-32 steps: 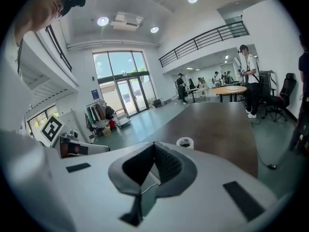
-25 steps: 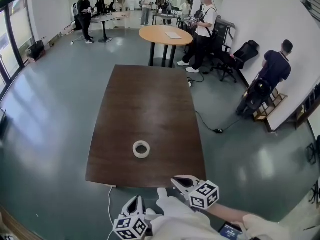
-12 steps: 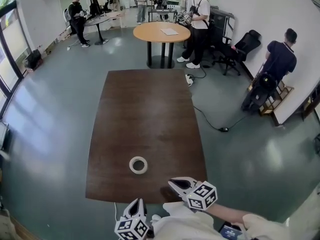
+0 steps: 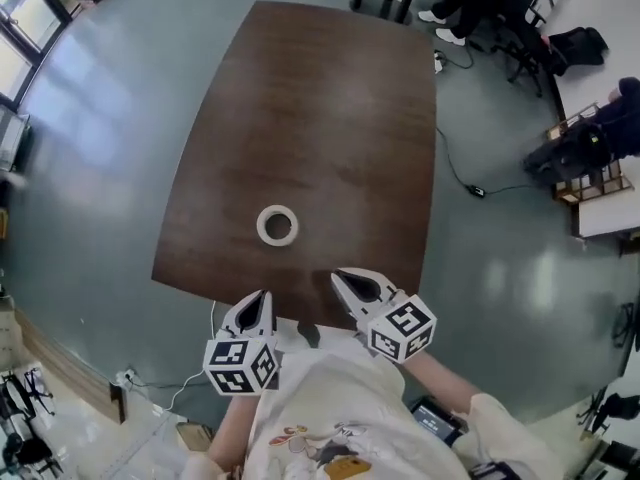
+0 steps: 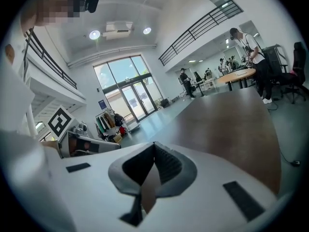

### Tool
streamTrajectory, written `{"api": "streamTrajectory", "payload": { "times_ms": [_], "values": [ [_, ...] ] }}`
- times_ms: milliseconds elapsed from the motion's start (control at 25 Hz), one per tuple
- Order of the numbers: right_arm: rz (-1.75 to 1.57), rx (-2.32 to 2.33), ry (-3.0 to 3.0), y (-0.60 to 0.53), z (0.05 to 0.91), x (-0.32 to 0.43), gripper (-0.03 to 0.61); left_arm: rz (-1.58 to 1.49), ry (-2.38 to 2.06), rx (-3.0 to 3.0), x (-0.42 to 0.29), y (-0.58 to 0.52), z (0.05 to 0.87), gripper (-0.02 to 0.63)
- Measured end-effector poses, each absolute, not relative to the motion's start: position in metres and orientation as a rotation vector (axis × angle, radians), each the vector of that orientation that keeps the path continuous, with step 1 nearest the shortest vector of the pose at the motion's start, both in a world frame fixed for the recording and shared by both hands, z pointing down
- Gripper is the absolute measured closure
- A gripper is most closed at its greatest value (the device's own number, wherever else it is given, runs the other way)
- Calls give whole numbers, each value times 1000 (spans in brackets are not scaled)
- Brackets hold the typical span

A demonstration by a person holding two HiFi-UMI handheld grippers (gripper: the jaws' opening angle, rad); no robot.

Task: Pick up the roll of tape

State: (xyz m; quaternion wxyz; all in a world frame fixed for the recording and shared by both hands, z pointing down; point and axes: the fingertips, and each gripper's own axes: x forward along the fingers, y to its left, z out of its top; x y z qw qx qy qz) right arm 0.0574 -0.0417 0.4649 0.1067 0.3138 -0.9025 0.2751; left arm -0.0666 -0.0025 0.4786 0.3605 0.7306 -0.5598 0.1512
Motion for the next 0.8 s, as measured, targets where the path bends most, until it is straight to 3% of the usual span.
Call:
{"api": "streamTrajectory", "payload": {
  "times_ms": [800],
  "values": [
    [794, 887, -2578, -92, 495, -13, 572, 458, -1343, 1853, -122, -78, 526, 528]
  ]
}}
